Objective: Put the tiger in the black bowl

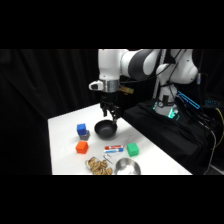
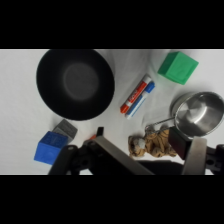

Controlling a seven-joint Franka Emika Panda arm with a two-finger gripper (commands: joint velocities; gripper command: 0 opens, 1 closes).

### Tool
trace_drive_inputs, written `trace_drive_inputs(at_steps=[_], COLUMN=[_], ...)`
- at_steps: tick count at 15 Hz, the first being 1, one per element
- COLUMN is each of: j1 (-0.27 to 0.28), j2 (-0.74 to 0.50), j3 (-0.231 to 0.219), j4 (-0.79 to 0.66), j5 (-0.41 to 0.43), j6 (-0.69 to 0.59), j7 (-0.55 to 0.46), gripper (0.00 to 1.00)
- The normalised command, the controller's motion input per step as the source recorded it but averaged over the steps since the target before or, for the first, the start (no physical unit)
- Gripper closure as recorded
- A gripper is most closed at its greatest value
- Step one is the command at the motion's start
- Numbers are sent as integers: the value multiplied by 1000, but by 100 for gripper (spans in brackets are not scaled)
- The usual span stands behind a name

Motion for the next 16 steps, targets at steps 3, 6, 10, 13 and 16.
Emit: trace_drive_inputs(at_steps=[3, 6, 10, 13, 16], j1=[8, 75, 154, 193, 194], j2=[67, 245, 425, 588, 673], j3=[44, 82, 65, -55, -165], j4=[54, 253, 504, 674, 793], j5=[-19, -79, -193, -318, -241], j6=[77, 108, 53, 9, -54], j7=[133, 381, 540, 532, 412], gripper=[0, 0, 0, 0, 0])
